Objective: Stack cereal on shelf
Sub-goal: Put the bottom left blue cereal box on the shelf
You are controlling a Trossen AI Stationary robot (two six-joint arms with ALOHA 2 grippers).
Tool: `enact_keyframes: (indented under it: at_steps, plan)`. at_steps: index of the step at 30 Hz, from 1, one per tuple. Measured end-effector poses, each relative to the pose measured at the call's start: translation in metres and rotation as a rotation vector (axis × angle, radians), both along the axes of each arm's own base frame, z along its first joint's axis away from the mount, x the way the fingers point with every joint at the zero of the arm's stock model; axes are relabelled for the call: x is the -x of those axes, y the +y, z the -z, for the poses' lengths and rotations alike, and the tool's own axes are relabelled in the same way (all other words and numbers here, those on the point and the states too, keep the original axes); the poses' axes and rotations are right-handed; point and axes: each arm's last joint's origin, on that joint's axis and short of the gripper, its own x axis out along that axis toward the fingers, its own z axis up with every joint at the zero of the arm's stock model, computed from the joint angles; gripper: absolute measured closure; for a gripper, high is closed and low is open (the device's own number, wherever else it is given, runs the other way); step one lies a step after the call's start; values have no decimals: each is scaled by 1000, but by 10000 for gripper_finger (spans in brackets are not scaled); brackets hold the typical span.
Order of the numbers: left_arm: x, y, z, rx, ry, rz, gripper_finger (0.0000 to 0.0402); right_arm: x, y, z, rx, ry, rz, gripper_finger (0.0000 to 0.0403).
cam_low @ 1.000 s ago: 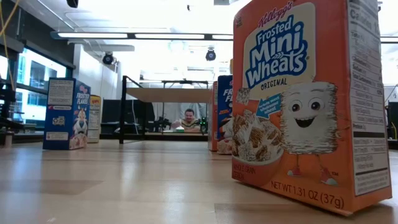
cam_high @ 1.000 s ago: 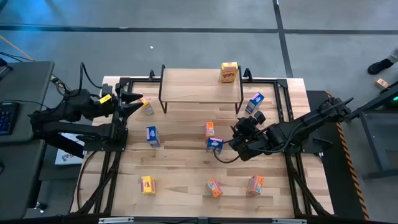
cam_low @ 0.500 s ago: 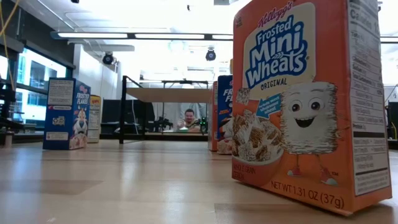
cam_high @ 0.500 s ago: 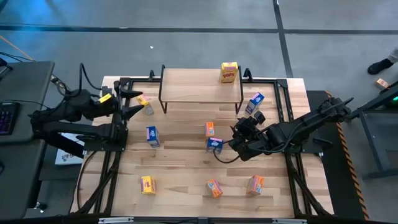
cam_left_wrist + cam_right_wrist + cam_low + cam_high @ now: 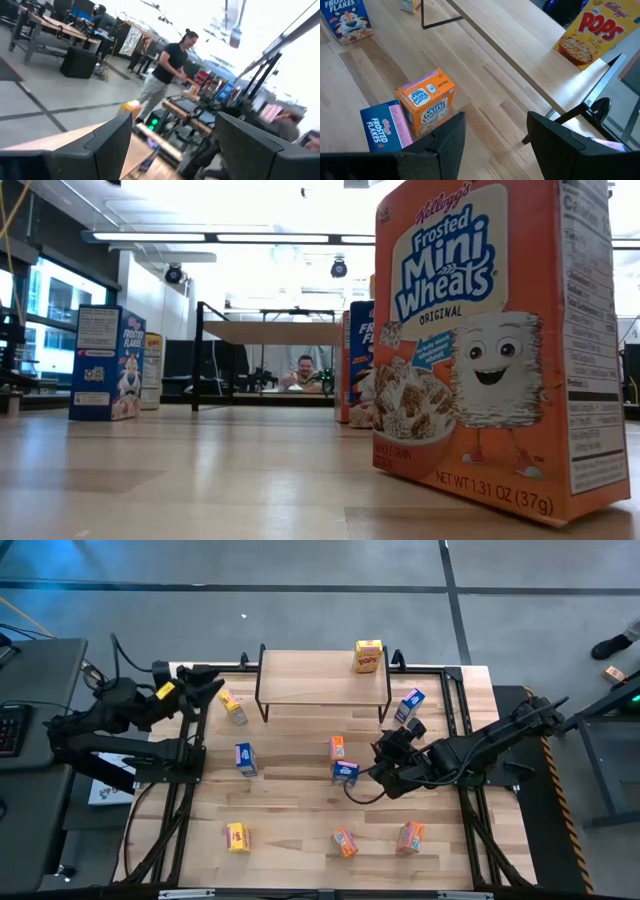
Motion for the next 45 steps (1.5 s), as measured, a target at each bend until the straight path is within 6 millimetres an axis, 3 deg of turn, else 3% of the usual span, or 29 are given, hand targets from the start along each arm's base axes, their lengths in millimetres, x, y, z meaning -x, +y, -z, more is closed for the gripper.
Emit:
enact_keyframes:
  at_steps: [8,13,23,36,45]
  plan:
    - [-3,0,-41,157,46,15,127,0,0,0,14,20,-15,199]
    - [-5,0,-46,362,142,1,127,0,0,0,14,20,-15,199]
    - [-14,-3,-12,754,454,-57,127,0,0,0,14,20,-14,199]
    - [-51,-12,14,910,734,-96,127,0,-2,-2,83,-42,37,199]
    - [-65,-30,36,997,981,-196,127,-5,-18,-3,134,-13,83,199]
